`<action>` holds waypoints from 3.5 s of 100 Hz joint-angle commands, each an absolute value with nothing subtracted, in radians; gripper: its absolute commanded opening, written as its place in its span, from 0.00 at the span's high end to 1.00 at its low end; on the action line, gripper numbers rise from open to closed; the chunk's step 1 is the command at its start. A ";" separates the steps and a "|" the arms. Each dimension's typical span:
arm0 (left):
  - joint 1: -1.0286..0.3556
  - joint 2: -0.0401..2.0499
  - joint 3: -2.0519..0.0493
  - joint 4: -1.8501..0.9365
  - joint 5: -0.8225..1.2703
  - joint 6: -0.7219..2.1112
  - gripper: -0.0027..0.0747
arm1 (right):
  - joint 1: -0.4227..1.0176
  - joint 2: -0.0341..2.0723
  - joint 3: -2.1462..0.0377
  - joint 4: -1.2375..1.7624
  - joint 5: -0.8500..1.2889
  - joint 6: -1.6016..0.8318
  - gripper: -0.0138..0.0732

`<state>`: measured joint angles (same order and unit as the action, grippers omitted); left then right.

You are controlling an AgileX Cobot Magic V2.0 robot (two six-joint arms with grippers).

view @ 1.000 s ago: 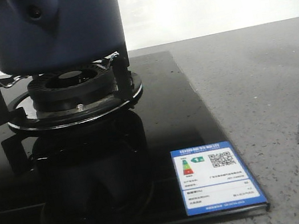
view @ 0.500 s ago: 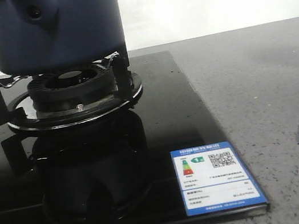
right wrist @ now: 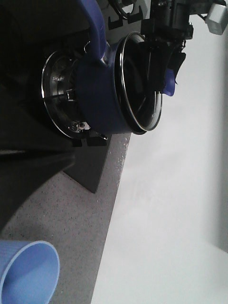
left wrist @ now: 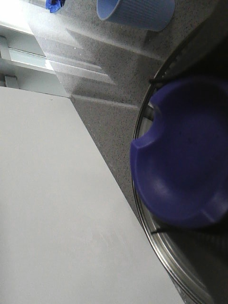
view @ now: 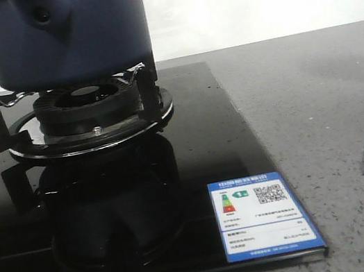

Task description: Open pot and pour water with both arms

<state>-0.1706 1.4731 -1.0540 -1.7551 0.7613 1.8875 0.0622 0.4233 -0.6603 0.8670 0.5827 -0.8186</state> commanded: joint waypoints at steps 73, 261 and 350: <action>-0.207 1.442 -1.087 -1.853 0.703 1.933 0.25 | 0.058 0.429 -0.693 0.902 0.548 -0.826 0.92; -0.207 0.314 -0.341 -1.822 0.557 1.793 0.99 | 0.121 -0.029 -0.492 0.692 0.375 -0.847 0.92; -0.173 0.310 -0.317 -1.132 0.432 1.317 0.99 | 0.121 -0.029 -0.492 0.692 0.375 -0.847 0.92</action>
<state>-0.1982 0.3073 -0.2942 -1.3505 0.4572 1.5714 0.1189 -0.0135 -0.4732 0.6728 0.4510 -0.8408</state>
